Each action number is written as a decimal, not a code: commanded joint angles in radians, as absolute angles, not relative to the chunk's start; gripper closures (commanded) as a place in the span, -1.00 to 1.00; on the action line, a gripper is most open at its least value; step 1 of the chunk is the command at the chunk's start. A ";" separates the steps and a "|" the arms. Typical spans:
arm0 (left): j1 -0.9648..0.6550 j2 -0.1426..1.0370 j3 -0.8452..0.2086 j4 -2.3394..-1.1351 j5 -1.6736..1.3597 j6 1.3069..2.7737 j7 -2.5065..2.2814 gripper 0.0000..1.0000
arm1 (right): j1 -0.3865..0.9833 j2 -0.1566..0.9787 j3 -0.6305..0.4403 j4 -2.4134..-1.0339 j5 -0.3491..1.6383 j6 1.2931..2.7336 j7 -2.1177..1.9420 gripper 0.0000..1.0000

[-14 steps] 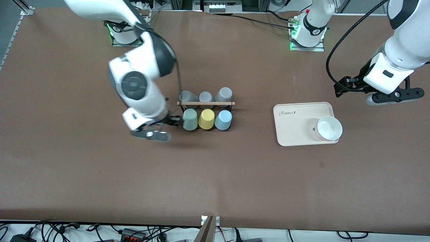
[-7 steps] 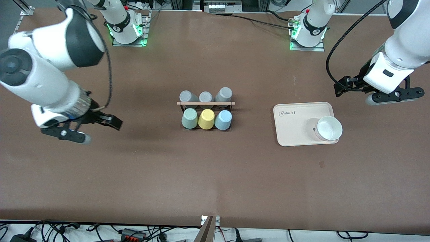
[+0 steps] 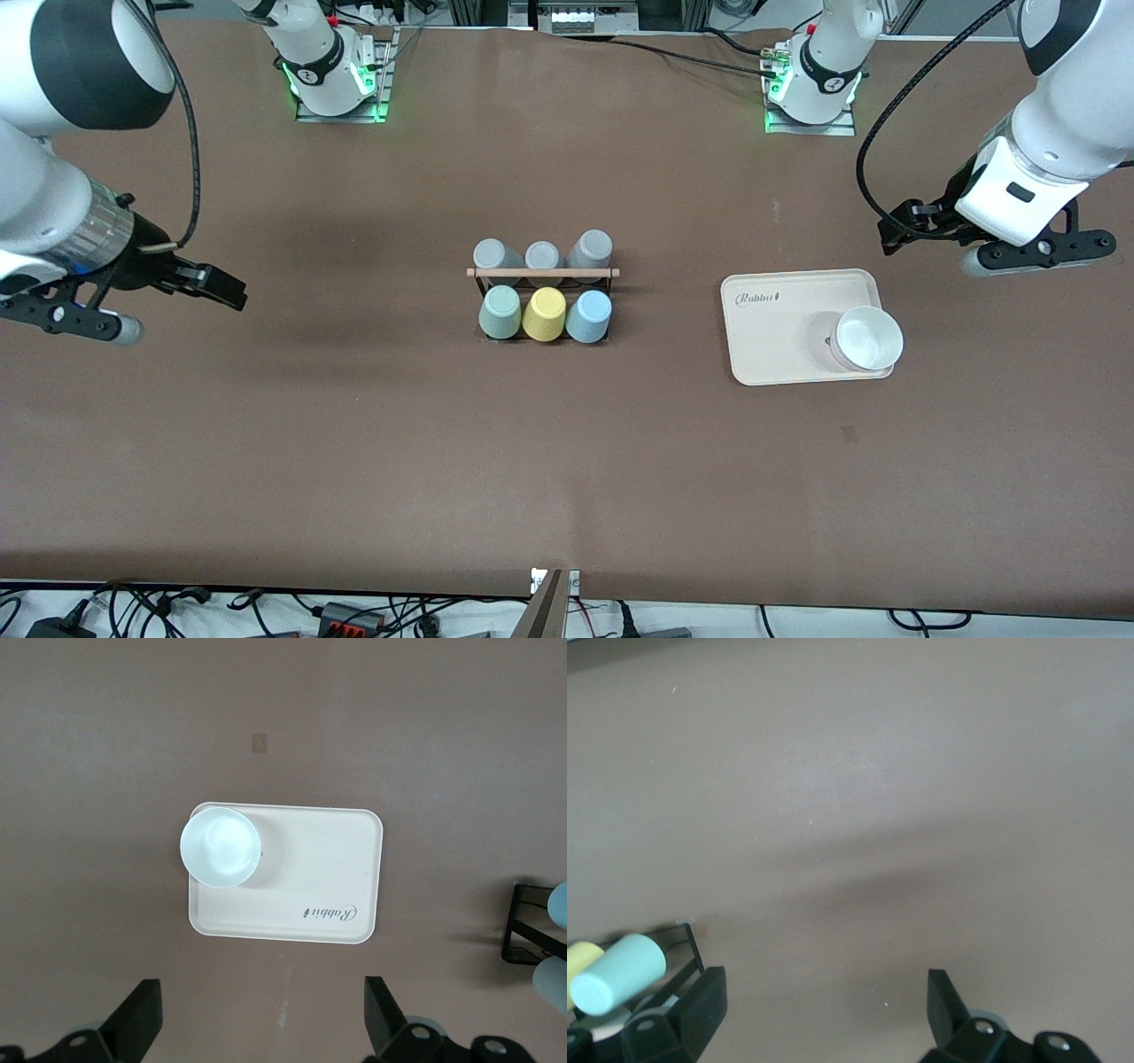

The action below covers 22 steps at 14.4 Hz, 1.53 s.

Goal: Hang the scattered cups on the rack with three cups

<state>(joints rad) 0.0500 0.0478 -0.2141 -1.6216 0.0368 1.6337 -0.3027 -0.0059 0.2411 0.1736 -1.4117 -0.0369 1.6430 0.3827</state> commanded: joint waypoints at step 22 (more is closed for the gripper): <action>0.061 0.060 -0.212 -1.583 0.023 1.605 -0.252 -1.00 | -0.077 0.035 0.176 -1.611 -0.021 1.690 0.199 -1.00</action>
